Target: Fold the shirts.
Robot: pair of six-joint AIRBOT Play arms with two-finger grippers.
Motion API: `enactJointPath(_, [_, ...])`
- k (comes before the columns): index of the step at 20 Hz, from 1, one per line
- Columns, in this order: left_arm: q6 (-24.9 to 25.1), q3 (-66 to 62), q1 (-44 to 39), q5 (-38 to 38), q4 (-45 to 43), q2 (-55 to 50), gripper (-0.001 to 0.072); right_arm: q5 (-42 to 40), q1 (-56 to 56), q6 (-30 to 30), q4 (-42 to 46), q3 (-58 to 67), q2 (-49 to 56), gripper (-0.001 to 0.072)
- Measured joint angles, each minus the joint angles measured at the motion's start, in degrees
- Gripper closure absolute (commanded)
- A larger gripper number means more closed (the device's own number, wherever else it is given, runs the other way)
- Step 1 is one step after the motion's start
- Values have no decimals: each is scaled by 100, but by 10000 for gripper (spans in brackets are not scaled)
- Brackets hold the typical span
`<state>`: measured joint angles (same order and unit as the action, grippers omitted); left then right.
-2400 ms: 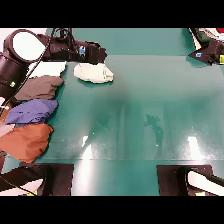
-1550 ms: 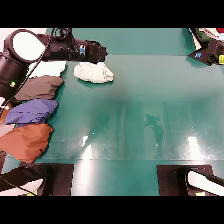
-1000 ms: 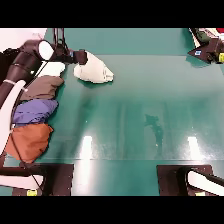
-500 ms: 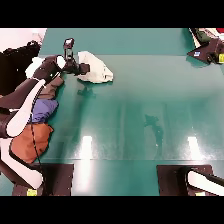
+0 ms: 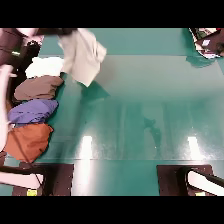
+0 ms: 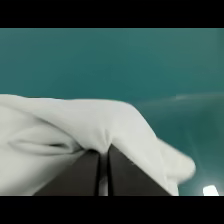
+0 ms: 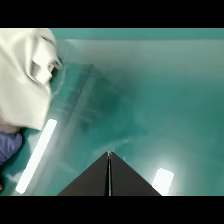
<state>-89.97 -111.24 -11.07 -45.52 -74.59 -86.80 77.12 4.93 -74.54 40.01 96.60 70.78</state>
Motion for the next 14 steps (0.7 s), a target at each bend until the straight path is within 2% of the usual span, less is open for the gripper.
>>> enactJointPath(3, [101, -186, -227, -688, -155, 835, 682, 72, -2, 0, 7, 553, -7, 696])
enactJointPath(7, [61, 55, -1012, -1897, -396, 1307, 680, 227, -2, 0, 7, 1014, -11, 696])
enactJointPath(11, [-90, 1270, -2048, -2041, -442, 1432, 677, 522, -2, -2, 11, 1163, -15, 696])
enactJointPath(12, [-144, 1646, -2258, -1904, -439, 1440, 557, 588, -2, -4, 11, 1178, -15, 696])
enactJointPath(13, [-210, 2041, -2452, -1718, -435, 1453, 251, 645, -2, -13, 13, 1189, -15, 696])
enactJointPath(14, [-273, 2406, -2599, -1523, -402, 1467, 99, 695, -2, -33, 17, 1198, -15, 695])
